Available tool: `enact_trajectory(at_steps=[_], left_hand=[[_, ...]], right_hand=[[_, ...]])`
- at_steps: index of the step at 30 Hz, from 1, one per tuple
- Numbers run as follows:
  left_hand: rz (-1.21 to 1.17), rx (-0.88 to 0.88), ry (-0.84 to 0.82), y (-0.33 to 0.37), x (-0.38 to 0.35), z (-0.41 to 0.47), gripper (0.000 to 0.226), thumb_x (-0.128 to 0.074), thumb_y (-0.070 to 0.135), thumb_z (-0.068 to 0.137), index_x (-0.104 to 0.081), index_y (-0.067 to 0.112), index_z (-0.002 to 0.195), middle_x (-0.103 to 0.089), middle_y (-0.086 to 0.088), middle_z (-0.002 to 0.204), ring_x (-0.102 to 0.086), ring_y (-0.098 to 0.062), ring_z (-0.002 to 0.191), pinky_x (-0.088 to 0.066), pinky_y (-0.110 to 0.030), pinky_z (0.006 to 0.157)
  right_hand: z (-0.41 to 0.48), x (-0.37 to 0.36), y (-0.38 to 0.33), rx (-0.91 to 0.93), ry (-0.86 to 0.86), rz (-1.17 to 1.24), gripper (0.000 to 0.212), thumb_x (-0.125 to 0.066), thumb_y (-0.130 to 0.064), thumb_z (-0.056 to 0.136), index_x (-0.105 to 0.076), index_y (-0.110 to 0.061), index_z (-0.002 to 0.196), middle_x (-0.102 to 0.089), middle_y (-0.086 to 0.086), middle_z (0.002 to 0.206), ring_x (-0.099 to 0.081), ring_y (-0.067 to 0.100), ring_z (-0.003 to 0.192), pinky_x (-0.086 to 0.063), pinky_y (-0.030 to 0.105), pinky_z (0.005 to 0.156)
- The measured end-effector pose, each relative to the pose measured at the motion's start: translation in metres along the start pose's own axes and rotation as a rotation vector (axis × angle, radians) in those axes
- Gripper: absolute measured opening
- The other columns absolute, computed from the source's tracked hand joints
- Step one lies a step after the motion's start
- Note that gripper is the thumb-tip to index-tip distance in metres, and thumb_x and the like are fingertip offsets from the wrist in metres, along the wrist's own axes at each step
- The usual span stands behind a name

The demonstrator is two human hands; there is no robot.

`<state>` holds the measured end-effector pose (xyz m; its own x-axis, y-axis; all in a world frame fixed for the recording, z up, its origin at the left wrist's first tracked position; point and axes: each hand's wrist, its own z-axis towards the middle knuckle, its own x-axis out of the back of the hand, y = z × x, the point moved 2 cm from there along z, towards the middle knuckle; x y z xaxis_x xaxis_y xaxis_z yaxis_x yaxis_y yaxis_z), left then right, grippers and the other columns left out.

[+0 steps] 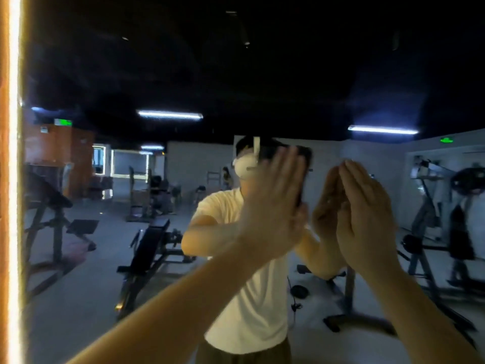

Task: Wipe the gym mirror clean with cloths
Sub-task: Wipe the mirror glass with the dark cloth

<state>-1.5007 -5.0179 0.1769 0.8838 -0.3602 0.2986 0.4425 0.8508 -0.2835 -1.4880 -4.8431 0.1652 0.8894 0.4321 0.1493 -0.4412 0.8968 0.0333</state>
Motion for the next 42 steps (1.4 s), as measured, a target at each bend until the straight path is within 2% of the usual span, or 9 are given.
enact_trajectory(at_steps=[6, 15, 18, 23, 27, 34, 37, 40, 42], left_hand=[[0.156, -0.163, -0.011, -0.004, -0.015, -0.017, 0.062, -0.022, 0.038, 0.111, -0.009, 0.010, 0.165, -0.003, -0.015, 0.172, 0.000, -0.030, 0.160, -0.005, -0.047, 0.130], [0.122, 0.569, 0.254, -0.060, 0.014, -0.087, 0.064, -0.031, 0.031, 0.108, -0.024, -0.006, 0.159, -0.016, -0.027, 0.168, -0.013, -0.041, 0.158, -0.011, -0.051, 0.129], [0.173, 0.320, 0.115, 0.002, -0.025, -0.064, 0.064, -0.044, 0.030, 0.107, -0.026, -0.007, 0.156, -0.014, -0.031, 0.167, -0.008, -0.044, 0.158, -0.013, -0.061, 0.126], [0.012, 0.134, 0.001, 0.103, -0.048, -0.025, 0.061, -0.033, 0.032, 0.109, -0.019, 0.010, 0.164, -0.007, -0.012, 0.173, 0.000, -0.027, 0.161, 0.001, -0.046, 0.130], [0.179, -0.126, -0.108, 0.090, -0.043, -0.034, 0.057, -0.034, 0.032, 0.111, -0.020, 0.016, 0.165, -0.011, -0.012, 0.172, -0.003, -0.027, 0.161, -0.004, -0.045, 0.131], [0.266, 0.259, 0.103, -0.066, 0.012, -0.122, 0.075, -0.047, 0.032, 0.104, -0.006, 0.001, 0.159, -0.019, -0.032, 0.165, -0.016, -0.047, 0.156, -0.023, -0.064, 0.123], [0.304, 0.383, 0.133, -0.121, 0.034, -0.167, 0.063, -0.045, 0.027, 0.108, -0.008, 0.002, 0.152, -0.022, -0.041, 0.160, -0.017, -0.057, 0.152, -0.024, -0.070, 0.120], [0.155, 0.643, 0.200, -0.110, 0.034, -0.155, 0.067, -0.032, 0.033, 0.109, -0.014, -0.007, 0.160, -0.012, -0.030, 0.168, -0.009, -0.044, 0.158, -0.017, -0.062, 0.125], [0.158, 0.575, 0.193, -0.075, 0.015, -0.130, 0.071, -0.044, 0.031, 0.105, -0.021, -0.010, 0.158, -0.012, -0.031, 0.168, -0.008, -0.043, 0.158, -0.016, -0.060, 0.126]], right_hand=[[-0.025, 0.015, 0.016, -0.109, 0.039, -0.085, 0.059, -0.030, -0.014, 0.096, -0.044, -0.002, 0.152, -0.034, 0.016, 0.163, -0.034, 0.037, 0.149, -0.032, 0.062, 0.117], [-0.072, 0.028, 0.053, -0.049, -0.196, -0.223, 0.064, -0.025, -0.026, 0.099, -0.034, 0.001, 0.156, -0.024, 0.024, 0.165, -0.025, 0.040, 0.152, -0.025, 0.057, 0.122], [-0.069, 0.031, 0.060, 0.009, -0.239, -0.194, 0.065, -0.020, -0.029, 0.100, -0.030, -0.002, 0.159, -0.022, 0.022, 0.167, -0.023, 0.038, 0.154, -0.025, 0.054, 0.121], [-0.065, 0.041, 0.069, 0.023, -0.226, -0.089, 0.060, -0.033, -0.020, 0.100, -0.035, -0.001, 0.156, -0.033, 0.021, 0.163, -0.034, 0.037, 0.150, -0.033, 0.052, 0.117], [-0.065, 0.040, 0.066, -0.010, -0.235, -0.067, 0.057, -0.038, -0.015, 0.102, -0.034, -0.004, 0.157, -0.031, 0.019, 0.164, -0.029, 0.036, 0.152, -0.031, 0.053, 0.120], [-0.064, 0.017, 0.020, 0.000, -0.218, -0.071, 0.062, -0.024, -0.028, 0.100, -0.033, -0.004, 0.157, -0.030, 0.019, 0.164, -0.028, 0.036, 0.153, -0.032, 0.057, 0.119], [-0.066, 0.008, 0.009, -0.018, -0.184, -0.101, 0.062, -0.025, -0.024, 0.098, -0.040, 0.002, 0.152, -0.031, 0.022, 0.163, -0.026, 0.037, 0.153, -0.030, 0.060, 0.119], [-0.069, 0.003, 0.005, -0.044, -0.166, -0.107, 0.061, -0.027, -0.022, 0.098, -0.041, 0.003, 0.151, -0.028, 0.022, 0.165, -0.021, 0.037, 0.155, -0.024, 0.061, 0.122], [-0.070, 0.002, 0.003, -0.063, -0.162, -0.101, 0.062, -0.027, -0.023, 0.097, -0.039, 0.003, 0.152, -0.025, 0.021, 0.166, -0.019, 0.036, 0.156, -0.019, 0.059, 0.124]])
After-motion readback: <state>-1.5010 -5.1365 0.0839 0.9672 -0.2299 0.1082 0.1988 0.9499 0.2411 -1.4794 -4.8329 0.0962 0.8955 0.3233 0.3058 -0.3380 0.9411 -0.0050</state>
